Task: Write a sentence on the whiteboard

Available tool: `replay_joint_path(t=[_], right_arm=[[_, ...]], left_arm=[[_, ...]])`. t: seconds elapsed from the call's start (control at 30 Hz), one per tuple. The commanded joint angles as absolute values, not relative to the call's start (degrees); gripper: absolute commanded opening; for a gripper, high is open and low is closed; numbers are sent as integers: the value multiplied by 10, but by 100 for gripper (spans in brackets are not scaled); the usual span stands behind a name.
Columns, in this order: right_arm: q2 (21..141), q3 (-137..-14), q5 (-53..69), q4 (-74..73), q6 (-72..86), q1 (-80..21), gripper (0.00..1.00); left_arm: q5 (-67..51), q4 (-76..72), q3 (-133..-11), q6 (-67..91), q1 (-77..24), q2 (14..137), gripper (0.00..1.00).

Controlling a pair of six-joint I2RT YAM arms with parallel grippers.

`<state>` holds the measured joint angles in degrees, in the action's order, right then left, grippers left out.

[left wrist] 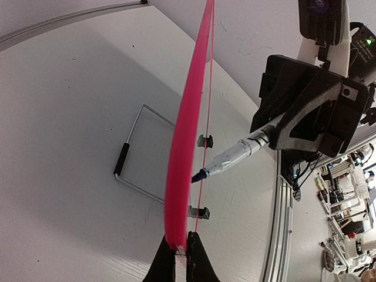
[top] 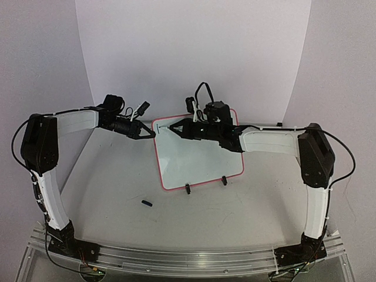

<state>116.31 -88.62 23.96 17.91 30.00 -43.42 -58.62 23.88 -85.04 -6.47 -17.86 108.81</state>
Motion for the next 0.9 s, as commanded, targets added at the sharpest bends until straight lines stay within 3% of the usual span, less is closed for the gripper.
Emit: replay_joint_path(t=[0.0, 0.53, 0.87], right_arm=[[1172, -911, 231, 183, 298, -432, 0], [1117, -851, 151, 194, 289, -432, 0], [1107, -847, 229, 253, 305, -432, 0]], left_arm=[[-571, 261, -864, -96, -196, 1081, 0], [-569, 265, -866, -99, -198, 1081, 0], [-568, 268, -866, -101, -199, 1081, 0]])
